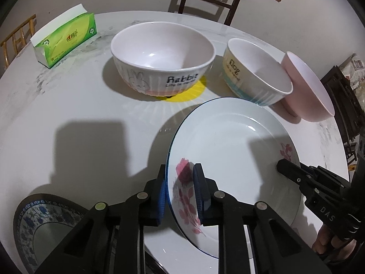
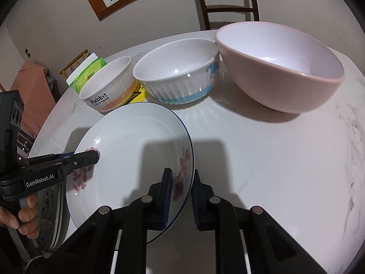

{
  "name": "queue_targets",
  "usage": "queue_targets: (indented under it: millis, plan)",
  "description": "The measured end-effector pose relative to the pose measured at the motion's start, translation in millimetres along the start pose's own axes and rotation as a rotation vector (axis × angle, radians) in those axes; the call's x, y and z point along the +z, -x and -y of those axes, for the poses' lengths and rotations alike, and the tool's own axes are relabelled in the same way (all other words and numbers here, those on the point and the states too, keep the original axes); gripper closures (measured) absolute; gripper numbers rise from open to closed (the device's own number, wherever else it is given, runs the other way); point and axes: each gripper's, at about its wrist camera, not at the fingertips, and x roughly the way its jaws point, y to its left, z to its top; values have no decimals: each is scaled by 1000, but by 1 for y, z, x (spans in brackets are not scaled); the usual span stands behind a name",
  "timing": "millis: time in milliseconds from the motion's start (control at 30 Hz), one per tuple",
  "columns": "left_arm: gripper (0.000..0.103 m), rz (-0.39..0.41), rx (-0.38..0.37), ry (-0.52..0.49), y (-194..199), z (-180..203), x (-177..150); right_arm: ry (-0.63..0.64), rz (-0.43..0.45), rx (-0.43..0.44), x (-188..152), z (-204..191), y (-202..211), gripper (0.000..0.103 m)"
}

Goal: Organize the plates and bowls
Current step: 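Grasp the rim of the pink-flowered white plate with the left tool, then lift the pink-flowered plate over the blue plate stack with the left tool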

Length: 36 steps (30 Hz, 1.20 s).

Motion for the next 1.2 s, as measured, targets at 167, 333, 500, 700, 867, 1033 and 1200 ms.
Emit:
queue_targets:
  millis: [167,333,500,700,867,1033,1200]
  plan:
    - [86,11,-2,-11,7,6,-2,0,17,-4,-4,-1,10,87]
    - [86,24,-1,-15,16,9,-5,10,32,-5,-7,-5,20,87]
    - [86,43,4,-10,29,7,-7,22,49,0,-11,-11,33,87]
    - [86,66,16,-2,49,0,-16,43,67,12,-18,-24,48,87]
    - [86,85,28,18,67,-14,-27,70,74,30,-23,-42,55,87]
    - [86,104,44,44,86,-32,-41,97,77,52,-28,-64,60,87]
    - [86,122,63,75,103,-51,-55,129,72,77,-32,-88,60,87]
